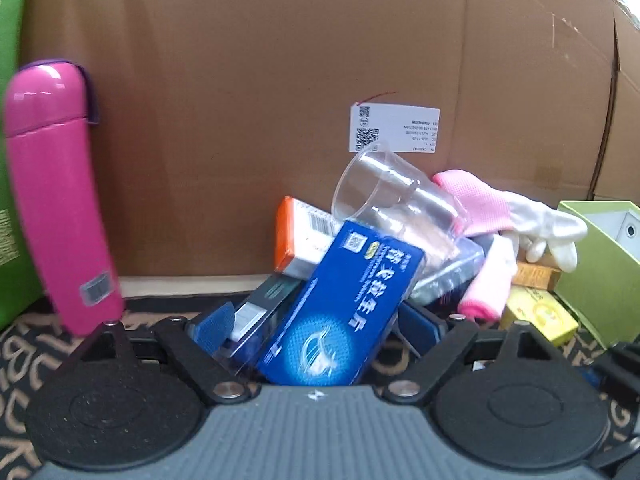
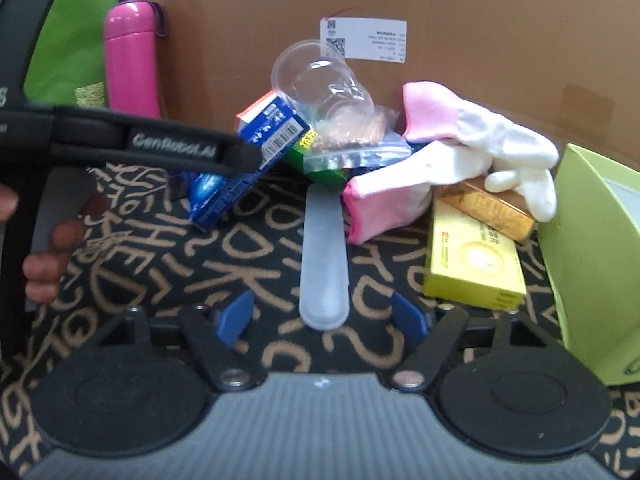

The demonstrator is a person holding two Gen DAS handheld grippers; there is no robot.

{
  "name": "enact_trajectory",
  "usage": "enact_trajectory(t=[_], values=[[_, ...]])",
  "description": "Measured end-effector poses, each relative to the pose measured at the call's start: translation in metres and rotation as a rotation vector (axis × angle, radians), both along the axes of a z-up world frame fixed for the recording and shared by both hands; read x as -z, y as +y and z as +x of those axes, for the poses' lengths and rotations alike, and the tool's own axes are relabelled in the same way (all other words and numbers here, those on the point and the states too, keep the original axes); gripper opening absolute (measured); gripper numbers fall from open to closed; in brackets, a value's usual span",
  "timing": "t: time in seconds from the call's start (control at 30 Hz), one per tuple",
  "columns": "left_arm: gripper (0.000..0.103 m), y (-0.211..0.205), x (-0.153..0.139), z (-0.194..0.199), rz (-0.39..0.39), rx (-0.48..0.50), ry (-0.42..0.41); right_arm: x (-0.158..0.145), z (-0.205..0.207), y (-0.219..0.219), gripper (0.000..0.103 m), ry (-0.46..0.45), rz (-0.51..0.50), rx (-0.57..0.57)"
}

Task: Organize objects
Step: 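Move both open tools back toward the item pile, then grasp blue medicine box with left tool while right tool grasps clear plastic tube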

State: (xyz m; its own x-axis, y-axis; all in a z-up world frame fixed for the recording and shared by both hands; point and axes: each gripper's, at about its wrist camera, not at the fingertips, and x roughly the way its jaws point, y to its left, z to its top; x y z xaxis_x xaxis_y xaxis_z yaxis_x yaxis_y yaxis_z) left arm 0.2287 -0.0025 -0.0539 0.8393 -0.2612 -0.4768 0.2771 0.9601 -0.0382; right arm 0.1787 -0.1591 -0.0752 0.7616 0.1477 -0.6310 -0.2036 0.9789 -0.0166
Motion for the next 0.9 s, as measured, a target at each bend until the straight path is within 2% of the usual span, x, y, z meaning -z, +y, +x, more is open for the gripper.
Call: enact_trajectory(t=[0.07, 0.1, 0.13, 0.17, 0.2, 0.23, 0.33, 0.4, 0.57, 0.6, 0.67, 0.7, 0.73, 0.77, 0.9], values=[[0.092, -0.006, 0.002, 0.008, 0.016, 0.017, -0.008, 0.003, 0.010, -0.001, 0.069, -0.003, 0.020, 0.011], [0.092, -0.010, 0.004, 0.011, 0.037, 0.023, -0.014, 0.003, 0.012, -0.001, 0.058, -0.003, 0.027, 0.017], [0.091, -0.014, 0.005, 0.014, 0.066, 0.028, -0.021, 0.003, 0.013, -0.002, 0.038, -0.008, 0.028, 0.023], [0.088, -0.017, 0.007, 0.015, 0.090, 0.035, -0.029, 0.001, 0.013, -0.004, 0.029, -0.006, 0.030, 0.024], [0.073, -0.019, 0.007, 0.013, 0.113, 0.047, -0.042, 0.000, 0.012, -0.006, 0.027, -0.004, 0.035, 0.025], [0.062, -0.021, 0.007, 0.010, 0.133, 0.061, -0.051, -0.001, 0.008, -0.009, 0.027, 0.001, 0.042, 0.027], [0.061, -0.018, 0.003, 0.000, 0.113, 0.114, -0.025, -0.001, -0.009, -0.017, 0.027, 0.011, 0.062, 0.033], [0.061, -0.015, 0.001, -0.013, 0.084, 0.138, 0.029, -0.002, -0.026, -0.021, 0.027, 0.021, 0.079, 0.021], [0.061, -0.013, -0.009, -0.073, 0.090, 0.183, 0.060, -0.008, -0.074, -0.034, 0.027, 0.065, 0.098, -0.036], [0.062, -0.012, -0.012, -0.086, 0.086, 0.180, 0.041, -0.009, -0.079, -0.036, 0.028, 0.074, 0.098, -0.051], [0.074, -0.011, -0.014, -0.104, 0.089, 0.135, 0.019, -0.011, -0.085, -0.038, 0.035, 0.061, 0.086, -0.063], [0.085, -0.012, -0.013, -0.109, 0.088, 0.116, 0.020, -0.012, -0.085, -0.038, 0.045, 0.055, 0.071, -0.069], [0.086, -0.011, -0.012, -0.115, 0.080, 0.104, 0.021, -0.012, -0.084, -0.037, 0.052, 0.046, 0.061, -0.066], [0.086, -0.009, -0.010, -0.120, 0.078, 0.102, 0.030, -0.011, -0.083, -0.036, 0.054, 0.040, 0.054, -0.076], [0.086, -0.008, 0.003, -0.116, 0.112, 0.052, 0.078, -0.005, -0.074, -0.030, 0.055, 0.052, 0.037, -0.105]])
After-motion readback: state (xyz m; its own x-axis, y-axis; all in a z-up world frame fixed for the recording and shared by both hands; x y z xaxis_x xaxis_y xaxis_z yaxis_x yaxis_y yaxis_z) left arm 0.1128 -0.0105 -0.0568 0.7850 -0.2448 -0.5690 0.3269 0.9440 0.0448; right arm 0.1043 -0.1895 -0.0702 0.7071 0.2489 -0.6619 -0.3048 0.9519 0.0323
